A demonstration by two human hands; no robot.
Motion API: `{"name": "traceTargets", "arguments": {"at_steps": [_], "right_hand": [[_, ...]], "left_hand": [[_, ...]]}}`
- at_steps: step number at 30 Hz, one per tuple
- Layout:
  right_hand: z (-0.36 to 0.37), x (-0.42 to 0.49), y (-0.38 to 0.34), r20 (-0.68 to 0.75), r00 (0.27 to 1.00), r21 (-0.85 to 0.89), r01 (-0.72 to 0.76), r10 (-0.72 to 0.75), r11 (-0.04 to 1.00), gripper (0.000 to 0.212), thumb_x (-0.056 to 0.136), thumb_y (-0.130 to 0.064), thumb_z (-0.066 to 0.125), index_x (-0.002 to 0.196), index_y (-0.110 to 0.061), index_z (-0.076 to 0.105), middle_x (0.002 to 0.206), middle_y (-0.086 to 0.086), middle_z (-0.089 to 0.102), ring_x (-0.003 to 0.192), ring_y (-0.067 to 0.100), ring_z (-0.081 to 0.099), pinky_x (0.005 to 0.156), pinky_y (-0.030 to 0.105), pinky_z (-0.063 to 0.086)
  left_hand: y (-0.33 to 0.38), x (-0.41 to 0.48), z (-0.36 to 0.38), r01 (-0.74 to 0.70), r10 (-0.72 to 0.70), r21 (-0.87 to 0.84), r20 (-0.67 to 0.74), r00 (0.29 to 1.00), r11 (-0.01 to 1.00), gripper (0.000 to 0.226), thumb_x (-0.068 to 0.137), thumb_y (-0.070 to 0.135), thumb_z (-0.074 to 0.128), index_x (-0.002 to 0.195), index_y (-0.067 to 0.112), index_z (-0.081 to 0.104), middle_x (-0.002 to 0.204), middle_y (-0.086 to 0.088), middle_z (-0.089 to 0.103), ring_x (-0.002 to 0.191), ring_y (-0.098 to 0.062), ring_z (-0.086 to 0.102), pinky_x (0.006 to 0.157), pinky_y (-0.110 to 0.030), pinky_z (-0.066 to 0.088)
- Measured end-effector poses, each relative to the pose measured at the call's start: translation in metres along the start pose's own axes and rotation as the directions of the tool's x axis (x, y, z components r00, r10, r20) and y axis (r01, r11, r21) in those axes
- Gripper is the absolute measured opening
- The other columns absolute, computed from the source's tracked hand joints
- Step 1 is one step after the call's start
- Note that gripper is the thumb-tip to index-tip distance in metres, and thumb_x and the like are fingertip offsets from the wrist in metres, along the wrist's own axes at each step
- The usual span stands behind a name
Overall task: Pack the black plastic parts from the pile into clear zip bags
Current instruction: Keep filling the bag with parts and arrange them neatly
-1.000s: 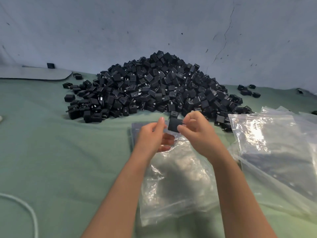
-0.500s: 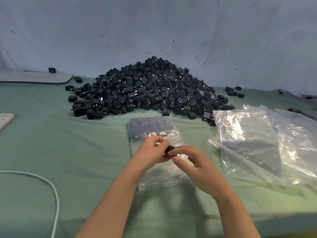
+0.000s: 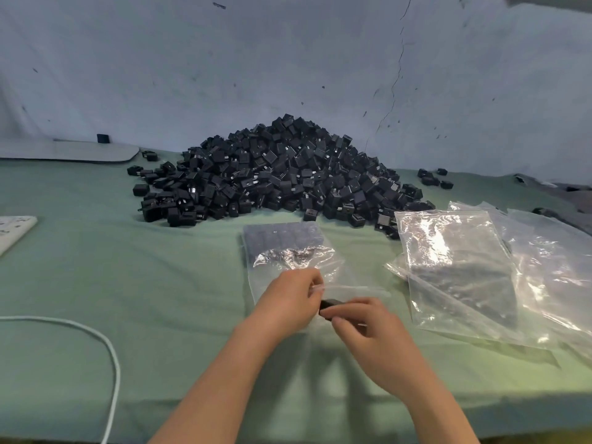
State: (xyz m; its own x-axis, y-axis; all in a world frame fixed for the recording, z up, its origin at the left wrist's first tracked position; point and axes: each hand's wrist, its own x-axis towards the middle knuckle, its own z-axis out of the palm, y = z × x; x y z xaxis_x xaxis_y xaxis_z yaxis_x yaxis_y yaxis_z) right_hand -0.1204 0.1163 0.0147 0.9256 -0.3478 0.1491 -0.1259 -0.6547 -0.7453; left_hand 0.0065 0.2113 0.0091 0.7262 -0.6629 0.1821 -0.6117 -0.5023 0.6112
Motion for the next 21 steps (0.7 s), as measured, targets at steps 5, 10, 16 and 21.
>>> {"name": "traceTargets", "arguments": {"at_steps": [5,10,16,21], "right_hand": [[0.029,0.02,-0.001,-0.003,1.0,-0.342,-0.001,0.0,0.94,0.032,0.093,-0.022,0.048,0.122,-0.024,0.063,0.125,-0.004,0.043,0.111,0.015,0.055,0.09,0.022,0.04],[0.047,0.059,-0.001,0.054,0.998,-0.402,-0.02,0.046,0.915,0.017,0.092,-0.02,0.05,0.105,-0.029,0.059,0.121,0.009,0.061,0.113,0.027,0.055,0.084,0.028,0.041],[0.07,0.109,0.048,0.0,0.981,-0.505,-0.165,0.192,0.847,0.041,0.104,-0.009,0.028,0.143,0.005,0.03,0.15,0.019,0.035,0.135,0.026,0.038,0.075,-0.003,0.037],[0.074,0.141,0.059,-0.036,0.997,-0.663,-0.079,0.074,0.744,0.044,0.102,-0.031,0.032,0.143,-0.014,0.035,0.148,0.004,0.038,0.137,0.015,0.033,0.113,0.028,0.021]], "left_hand": [[0.01,0.002,-0.016,-0.083,0.083,-0.009,-0.042,0.996,0.996,0.005,0.088,0.021,0.054,0.084,0.022,0.057,0.092,0.003,0.061,0.088,-0.016,0.056,0.08,-0.031,0.046],[0.023,-0.003,-0.025,-0.149,0.146,0.199,0.03,0.989,0.969,0.009,0.09,0.023,0.051,0.096,0.018,0.057,0.098,-0.002,0.055,0.094,-0.021,0.052,0.084,-0.036,0.043],[0.024,0.006,-0.033,-0.147,0.093,0.163,0.297,0.95,0.976,0.024,0.091,0.042,0.052,0.09,0.019,0.06,0.094,0.003,0.063,0.09,-0.016,0.059,0.08,-0.034,0.049],[0.004,0.075,-0.013,-0.074,0.051,0.181,0.125,0.991,0.981,0.043,0.101,0.039,0.031,0.123,0.009,0.054,0.137,-0.008,0.045,0.129,-0.026,0.038,0.108,-0.043,0.031]]}}
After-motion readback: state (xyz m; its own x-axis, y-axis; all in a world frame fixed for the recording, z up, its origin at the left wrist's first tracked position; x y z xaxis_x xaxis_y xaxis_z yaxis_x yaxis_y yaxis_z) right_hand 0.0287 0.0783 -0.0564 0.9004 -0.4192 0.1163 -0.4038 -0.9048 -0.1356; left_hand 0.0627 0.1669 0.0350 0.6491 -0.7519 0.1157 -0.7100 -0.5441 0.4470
